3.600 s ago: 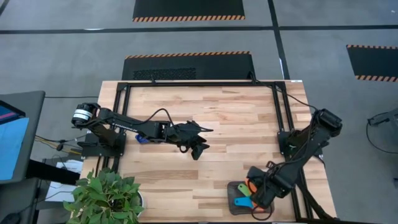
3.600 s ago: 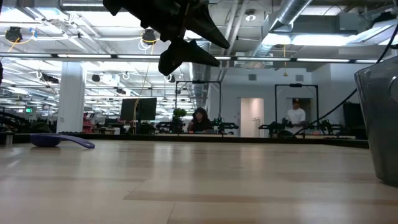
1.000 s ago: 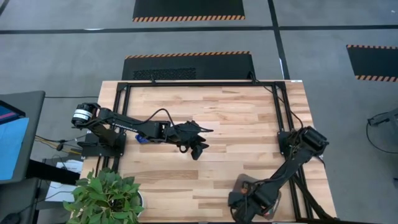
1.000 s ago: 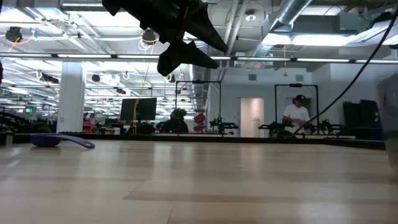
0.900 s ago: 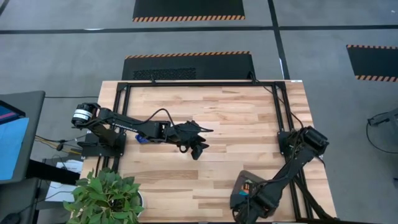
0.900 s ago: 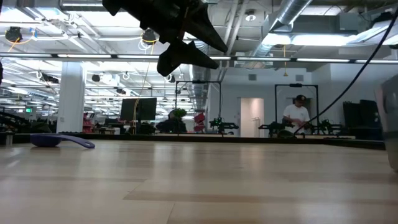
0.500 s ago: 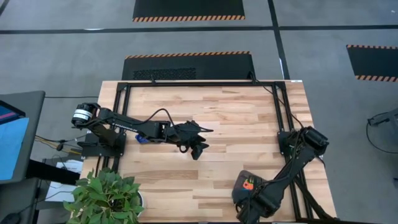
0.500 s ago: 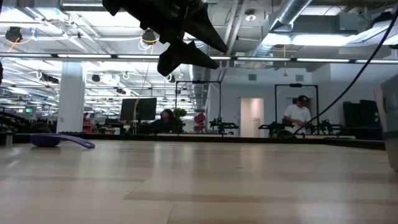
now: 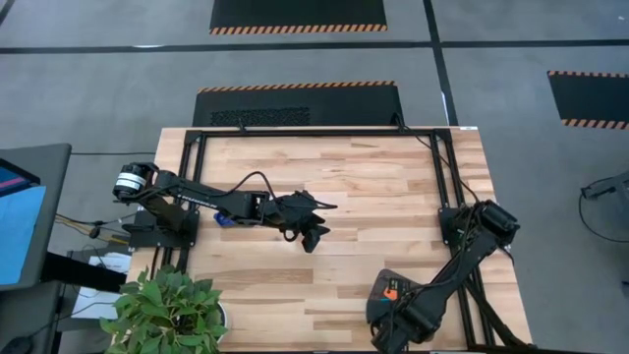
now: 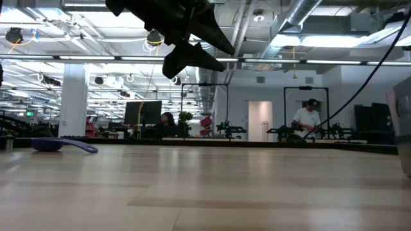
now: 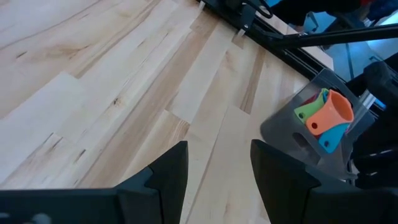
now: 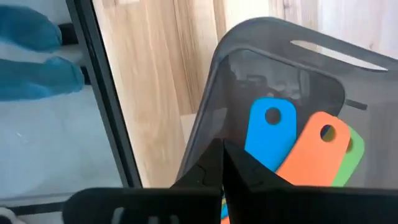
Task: Nest measuring cups in basket
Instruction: Adjust the stacked measuring cups in the black bin
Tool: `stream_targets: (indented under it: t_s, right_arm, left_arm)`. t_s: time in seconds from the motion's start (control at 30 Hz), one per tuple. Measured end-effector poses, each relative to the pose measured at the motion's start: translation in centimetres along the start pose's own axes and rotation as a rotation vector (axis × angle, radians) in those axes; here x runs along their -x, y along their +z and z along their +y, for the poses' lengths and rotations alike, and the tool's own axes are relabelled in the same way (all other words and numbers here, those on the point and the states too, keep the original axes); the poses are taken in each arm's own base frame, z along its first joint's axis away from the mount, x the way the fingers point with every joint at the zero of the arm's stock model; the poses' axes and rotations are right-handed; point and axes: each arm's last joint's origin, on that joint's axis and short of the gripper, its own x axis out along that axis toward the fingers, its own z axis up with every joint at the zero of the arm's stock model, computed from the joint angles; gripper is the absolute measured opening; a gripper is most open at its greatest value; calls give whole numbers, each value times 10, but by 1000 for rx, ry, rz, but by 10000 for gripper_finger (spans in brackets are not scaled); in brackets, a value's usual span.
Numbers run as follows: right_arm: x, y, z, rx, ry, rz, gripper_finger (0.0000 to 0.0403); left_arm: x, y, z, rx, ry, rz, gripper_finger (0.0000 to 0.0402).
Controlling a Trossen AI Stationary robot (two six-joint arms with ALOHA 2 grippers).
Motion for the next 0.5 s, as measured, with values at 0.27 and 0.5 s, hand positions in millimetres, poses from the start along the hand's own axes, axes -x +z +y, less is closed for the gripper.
stream_targets:
  t_s: [0.27,0.5]
  right_arm:
    - [0,-9,6,-52,1,1,8]
    - [-4,-10,6,-62,-9,-23,20]
  left_arm:
    - [0,0,0,4,18,-13,162]
    - [0,0,0,-63,24,-16,162]
